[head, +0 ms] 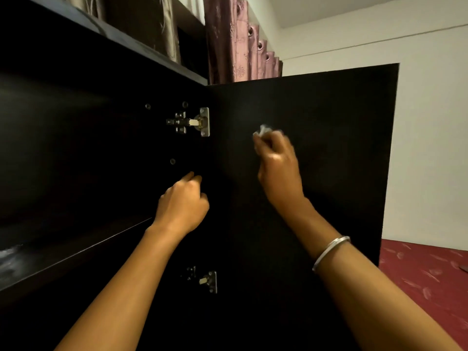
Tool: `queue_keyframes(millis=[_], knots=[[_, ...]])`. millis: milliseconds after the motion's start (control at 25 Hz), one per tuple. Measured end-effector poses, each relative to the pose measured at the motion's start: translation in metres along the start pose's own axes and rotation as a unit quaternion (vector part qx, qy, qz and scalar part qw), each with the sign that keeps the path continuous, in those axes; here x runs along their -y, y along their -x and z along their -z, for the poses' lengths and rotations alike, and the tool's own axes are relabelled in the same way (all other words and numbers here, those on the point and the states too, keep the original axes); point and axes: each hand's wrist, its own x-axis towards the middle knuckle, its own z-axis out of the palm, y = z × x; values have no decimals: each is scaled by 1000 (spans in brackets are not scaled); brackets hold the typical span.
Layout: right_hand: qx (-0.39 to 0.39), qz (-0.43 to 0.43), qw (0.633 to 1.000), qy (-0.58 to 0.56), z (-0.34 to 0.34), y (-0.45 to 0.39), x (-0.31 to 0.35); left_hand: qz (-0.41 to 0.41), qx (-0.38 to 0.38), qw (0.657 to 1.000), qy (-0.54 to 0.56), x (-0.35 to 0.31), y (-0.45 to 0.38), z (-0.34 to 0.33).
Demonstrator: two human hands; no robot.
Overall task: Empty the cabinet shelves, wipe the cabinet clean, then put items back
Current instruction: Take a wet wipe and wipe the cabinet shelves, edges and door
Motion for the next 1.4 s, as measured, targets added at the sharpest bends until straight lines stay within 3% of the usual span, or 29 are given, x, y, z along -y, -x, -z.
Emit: queue_keyframes(millis=[40,120,200,240,320,400,440,480,560,640,680,720,760,840,920,960,1000,1120,1160,1200,1280,1320,1400], knots=[[73,8,997,-12,-16,20,16,7,7,1000,-16,1,-2,3],[217,150,964,-24,-44,93,46,21,6,999,-39,5,-4,3],[278,283,918,-25,-51,140,49,37,16,999,-8,8,-4,1],[253,299,918,-52,-55,130,44,50,24,998,17,10,-6,2],[168,225,958,-59,-50,73,38,77,48,994,61,13,-13,7],[41,147,988,1,-44,9,34,91,80,986,110,17,-20,10],[14,156,987,39,-44,-6,34,100,82,983,129,18,-21,10],[14,182,981,63,-50,0,36,111,71,981,139,18,-23,9],[109,302,944,81,-77,64,40,138,26,978,155,18,-23,5],[254,419,861,134,-73,135,38,150,7,970,189,17,-22,3],[285,454,833,139,-67,145,27,155,10,967,202,18,-23,4],[256,467,836,134,-58,135,16,159,17,965,208,19,-24,6],[201,439,863,149,-46,111,4,159,24,965,209,21,-25,7],[105,278,941,164,-16,53,-18,134,25,975,178,18,-23,7],[89,156,967,180,7,29,-20,63,1,998,23,6,-10,-5],[92,168,965,179,1,47,-18,22,-10,998,-59,3,-1,-15],[122,231,948,184,-13,81,-15,-11,-16,993,-118,1,7,-27],[276,427,840,189,-22,179,-8,-61,-7,976,-208,6,24,-52],[256,430,843,198,-15,172,-18,-69,-5,974,-214,10,28,-56],[204,392,872,212,-4,148,-27,-75,-10,976,-205,12,32,-58],[98,197,948,228,30,85,-47,-81,-24,982,-171,11,39,-63],[68,103,965,232,49,56,-55,-84,-28,985,-151,8,41,-67],[12,38,977,210,54,52,-60,-91,-32,988,-118,2,42,-72]])
